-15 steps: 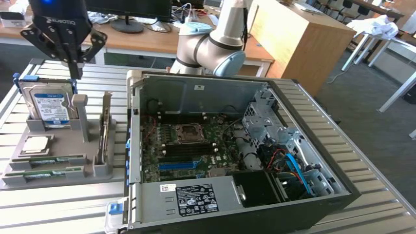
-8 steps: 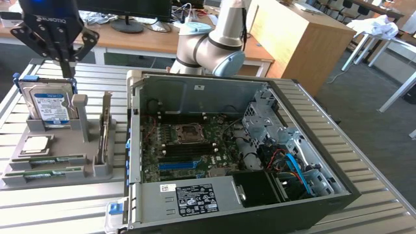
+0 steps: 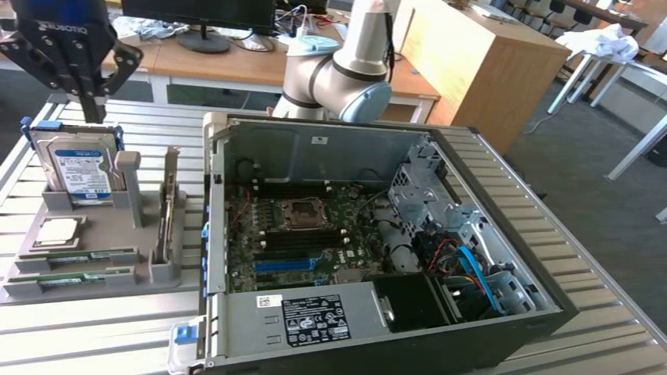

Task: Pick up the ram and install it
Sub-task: 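Reach for the ram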

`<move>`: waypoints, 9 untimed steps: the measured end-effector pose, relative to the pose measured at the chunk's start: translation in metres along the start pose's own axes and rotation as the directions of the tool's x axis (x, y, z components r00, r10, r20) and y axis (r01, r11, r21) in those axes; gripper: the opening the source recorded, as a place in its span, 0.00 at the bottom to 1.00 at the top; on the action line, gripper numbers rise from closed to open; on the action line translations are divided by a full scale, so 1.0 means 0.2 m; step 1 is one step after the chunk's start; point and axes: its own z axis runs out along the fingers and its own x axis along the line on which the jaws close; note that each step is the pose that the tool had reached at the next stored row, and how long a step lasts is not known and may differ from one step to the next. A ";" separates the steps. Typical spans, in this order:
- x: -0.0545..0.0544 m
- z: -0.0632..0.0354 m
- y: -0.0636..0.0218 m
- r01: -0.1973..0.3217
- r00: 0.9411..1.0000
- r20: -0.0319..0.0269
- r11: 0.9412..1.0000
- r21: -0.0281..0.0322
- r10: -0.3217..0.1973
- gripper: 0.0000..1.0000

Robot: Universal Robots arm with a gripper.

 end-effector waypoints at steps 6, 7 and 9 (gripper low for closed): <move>0.06 0.000 0.009 0.000 1.000 0.000 1.000 0.000 0.000 0.10; 0.07 0.000 0.010 0.000 1.000 0.000 1.000 0.000 0.000 0.10; 0.09 0.000 0.013 0.000 1.000 0.000 1.000 0.000 0.000 0.10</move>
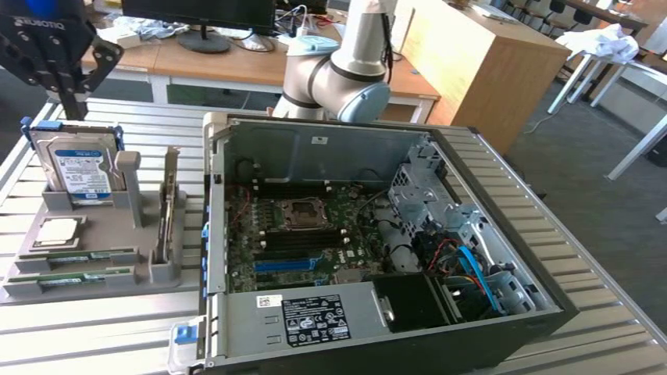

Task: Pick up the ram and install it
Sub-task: 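Reach for the ram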

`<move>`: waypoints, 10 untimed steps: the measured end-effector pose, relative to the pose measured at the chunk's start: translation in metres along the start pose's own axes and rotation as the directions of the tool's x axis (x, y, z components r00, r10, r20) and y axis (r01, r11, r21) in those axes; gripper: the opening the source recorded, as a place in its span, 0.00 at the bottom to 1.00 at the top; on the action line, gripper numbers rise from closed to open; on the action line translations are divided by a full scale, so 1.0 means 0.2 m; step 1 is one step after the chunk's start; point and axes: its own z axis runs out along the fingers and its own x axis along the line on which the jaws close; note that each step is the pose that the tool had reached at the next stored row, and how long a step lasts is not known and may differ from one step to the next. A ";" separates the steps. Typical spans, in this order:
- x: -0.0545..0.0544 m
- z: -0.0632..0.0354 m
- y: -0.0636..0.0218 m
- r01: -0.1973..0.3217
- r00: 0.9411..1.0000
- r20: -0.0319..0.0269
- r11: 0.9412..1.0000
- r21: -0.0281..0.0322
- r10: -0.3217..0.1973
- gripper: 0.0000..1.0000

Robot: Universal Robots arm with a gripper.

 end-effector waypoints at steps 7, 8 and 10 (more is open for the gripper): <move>0.07 0.000 0.006 0.000 1.000 0.000 1.000 0.000 0.000 0.10; 0.07 0.000 0.006 0.000 1.000 0.000 1.000 0.000 0.000 0.10; 0.08 0.000 0.006 0.000 1.000 0.000 1.000 0.000 0.000 0.10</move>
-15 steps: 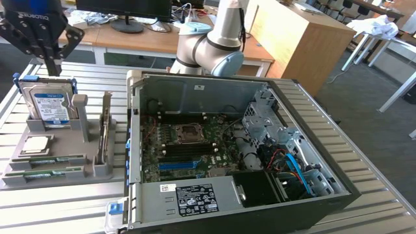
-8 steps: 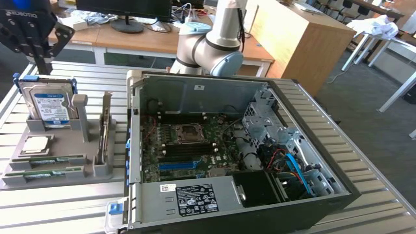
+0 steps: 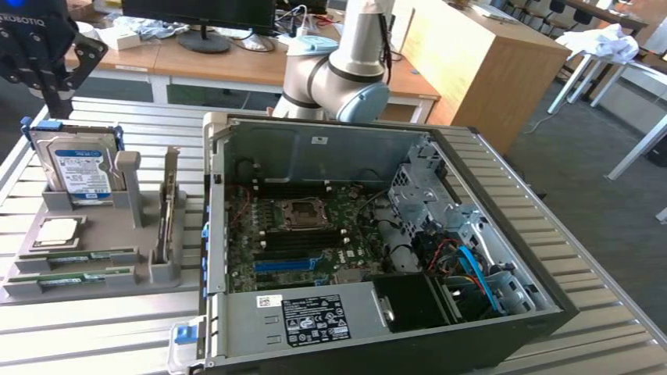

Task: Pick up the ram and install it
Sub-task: 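Reach for the ram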

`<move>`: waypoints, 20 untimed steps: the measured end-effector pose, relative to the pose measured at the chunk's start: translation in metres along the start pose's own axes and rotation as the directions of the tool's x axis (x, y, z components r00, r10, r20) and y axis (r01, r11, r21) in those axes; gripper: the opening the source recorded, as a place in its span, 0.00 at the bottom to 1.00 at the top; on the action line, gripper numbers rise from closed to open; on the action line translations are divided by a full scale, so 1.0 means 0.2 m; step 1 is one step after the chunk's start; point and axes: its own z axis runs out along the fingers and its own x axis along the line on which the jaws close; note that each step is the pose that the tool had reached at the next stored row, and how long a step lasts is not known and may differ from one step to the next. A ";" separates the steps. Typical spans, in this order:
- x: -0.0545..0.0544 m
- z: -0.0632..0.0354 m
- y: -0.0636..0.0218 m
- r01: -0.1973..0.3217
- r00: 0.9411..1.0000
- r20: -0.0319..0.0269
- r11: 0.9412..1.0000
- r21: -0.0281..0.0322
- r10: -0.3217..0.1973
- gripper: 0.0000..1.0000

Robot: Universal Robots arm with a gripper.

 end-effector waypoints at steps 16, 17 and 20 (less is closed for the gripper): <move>0.00 -0.002 -0.041 0.000 1.000 0.000 1.000 0.000 0.000 0.10; 0.00 -0.002 -0.050 0.000 1.000 0.000 1.000 0.000 0.000 0.10; 0.00 -0.003 -0.074 0.000 1.000 0.000 1.000 0.000 0.000 0.10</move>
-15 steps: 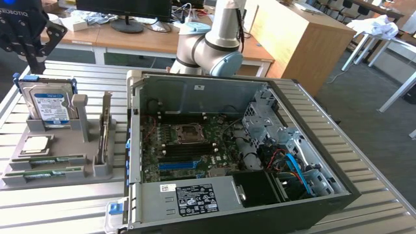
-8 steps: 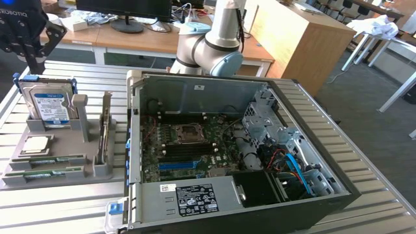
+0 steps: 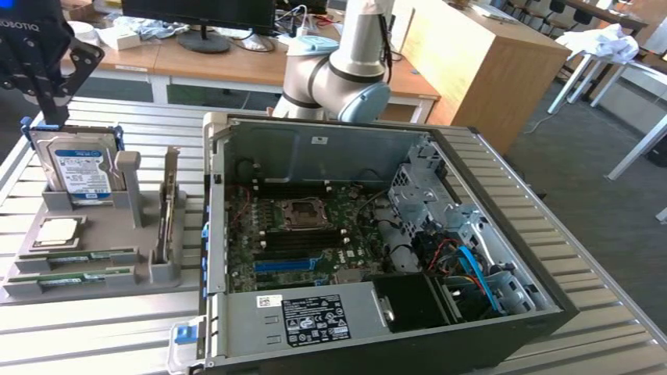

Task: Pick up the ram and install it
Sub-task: 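Reach for the ram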

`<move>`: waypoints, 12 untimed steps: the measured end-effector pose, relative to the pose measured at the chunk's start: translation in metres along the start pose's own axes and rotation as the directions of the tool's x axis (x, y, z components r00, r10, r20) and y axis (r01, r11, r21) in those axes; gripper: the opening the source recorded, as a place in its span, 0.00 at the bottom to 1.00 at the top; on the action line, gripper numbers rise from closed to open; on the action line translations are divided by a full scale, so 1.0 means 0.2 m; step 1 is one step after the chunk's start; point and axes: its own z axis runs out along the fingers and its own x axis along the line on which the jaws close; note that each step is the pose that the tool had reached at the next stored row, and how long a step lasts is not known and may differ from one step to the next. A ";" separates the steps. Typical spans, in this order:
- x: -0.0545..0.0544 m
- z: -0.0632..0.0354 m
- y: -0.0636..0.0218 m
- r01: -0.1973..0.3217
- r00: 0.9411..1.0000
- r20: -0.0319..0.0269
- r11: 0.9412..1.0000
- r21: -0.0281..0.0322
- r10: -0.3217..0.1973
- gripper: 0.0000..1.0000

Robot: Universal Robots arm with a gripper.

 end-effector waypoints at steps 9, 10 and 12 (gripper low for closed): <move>-0.01 -0.003 -0.075 0.000 1.000 0.000 1.000 0.000 0.000 0.10; -0.01 -0.004 -0.084 0.000 1.000 0.000 1.000 0.000 0.000 0.10; -0.01 -0.005 -0.102 0.000 1.000 0.000 1.000 0.000 0.000 0.10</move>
